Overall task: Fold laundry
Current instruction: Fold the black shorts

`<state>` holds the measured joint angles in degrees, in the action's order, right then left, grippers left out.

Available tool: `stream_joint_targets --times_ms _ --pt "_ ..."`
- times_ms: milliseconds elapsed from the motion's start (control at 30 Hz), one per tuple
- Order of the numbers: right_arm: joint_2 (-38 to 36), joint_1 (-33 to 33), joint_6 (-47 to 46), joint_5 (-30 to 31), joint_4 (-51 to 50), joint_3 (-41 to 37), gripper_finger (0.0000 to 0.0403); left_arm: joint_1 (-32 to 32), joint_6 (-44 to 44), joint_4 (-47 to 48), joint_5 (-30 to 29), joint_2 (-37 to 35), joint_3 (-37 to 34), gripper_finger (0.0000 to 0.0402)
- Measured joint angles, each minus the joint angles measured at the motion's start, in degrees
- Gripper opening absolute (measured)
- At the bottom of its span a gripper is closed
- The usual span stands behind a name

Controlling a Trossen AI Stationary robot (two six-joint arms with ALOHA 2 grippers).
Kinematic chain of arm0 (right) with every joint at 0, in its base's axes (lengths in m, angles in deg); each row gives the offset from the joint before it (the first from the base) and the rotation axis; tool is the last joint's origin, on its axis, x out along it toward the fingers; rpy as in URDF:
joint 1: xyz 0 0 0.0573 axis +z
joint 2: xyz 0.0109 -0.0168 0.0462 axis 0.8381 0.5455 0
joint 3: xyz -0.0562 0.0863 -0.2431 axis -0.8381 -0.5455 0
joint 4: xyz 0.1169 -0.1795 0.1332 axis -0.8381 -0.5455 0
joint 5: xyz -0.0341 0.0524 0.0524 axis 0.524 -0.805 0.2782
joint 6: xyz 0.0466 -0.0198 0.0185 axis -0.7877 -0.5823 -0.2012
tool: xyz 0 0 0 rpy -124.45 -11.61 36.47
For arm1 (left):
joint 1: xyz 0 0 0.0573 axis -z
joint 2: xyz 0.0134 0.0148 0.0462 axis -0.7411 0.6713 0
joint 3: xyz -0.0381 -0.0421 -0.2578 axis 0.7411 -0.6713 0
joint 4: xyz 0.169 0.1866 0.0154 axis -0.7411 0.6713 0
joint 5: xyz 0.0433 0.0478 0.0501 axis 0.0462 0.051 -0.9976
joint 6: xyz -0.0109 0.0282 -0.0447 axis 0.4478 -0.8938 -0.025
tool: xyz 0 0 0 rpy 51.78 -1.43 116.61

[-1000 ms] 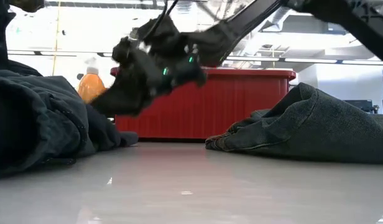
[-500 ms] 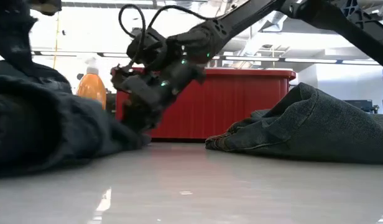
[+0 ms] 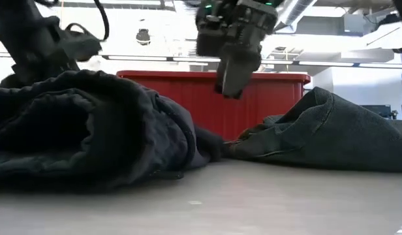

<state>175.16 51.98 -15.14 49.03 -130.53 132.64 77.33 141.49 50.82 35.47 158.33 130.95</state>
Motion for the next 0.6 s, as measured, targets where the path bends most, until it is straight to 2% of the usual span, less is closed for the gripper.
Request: stream_joint_targets --times_ms 133,200,300,433,500,600 --pt "-9.4 -2.7 0.2 2.8 18.7 -10.1 0.0038 -1.8 -1.4 -1.6 -1.7 0.0 -1.2 0.0000" --pt "-12.2 -3.9 -1.4 7.1 29.9 -12.6 0.0045 -2.4 -7.1 -3.8 -1.5 0.0 -1.2 0.0000" --pt "-11.5 -6.3 -2.2 7.0 40.2 -13.5 0.0053 -2.7 -18.3 -10.0 -1.6 0.0 -0.9 0.0000" --pt "-5.9 -7.7 0.6 1.7 45.9 -11.7 0.0068 -3.3 -33.1 -21.9 -2.0 0.0 -0.7 0.0000" --pt "-2.7 -7.7 4.0 0.9 46.1 -9.6 0.0078 -4.0 -39.3 -27.0 -1.7 0.0 -0.7 0.0000" --pt "2.1 -6.9 11.3 -0.6 43.1 -5.8 0.0095 -5.2 -43.4 -29.8 0.4 0.0 -0.7 0.0000"
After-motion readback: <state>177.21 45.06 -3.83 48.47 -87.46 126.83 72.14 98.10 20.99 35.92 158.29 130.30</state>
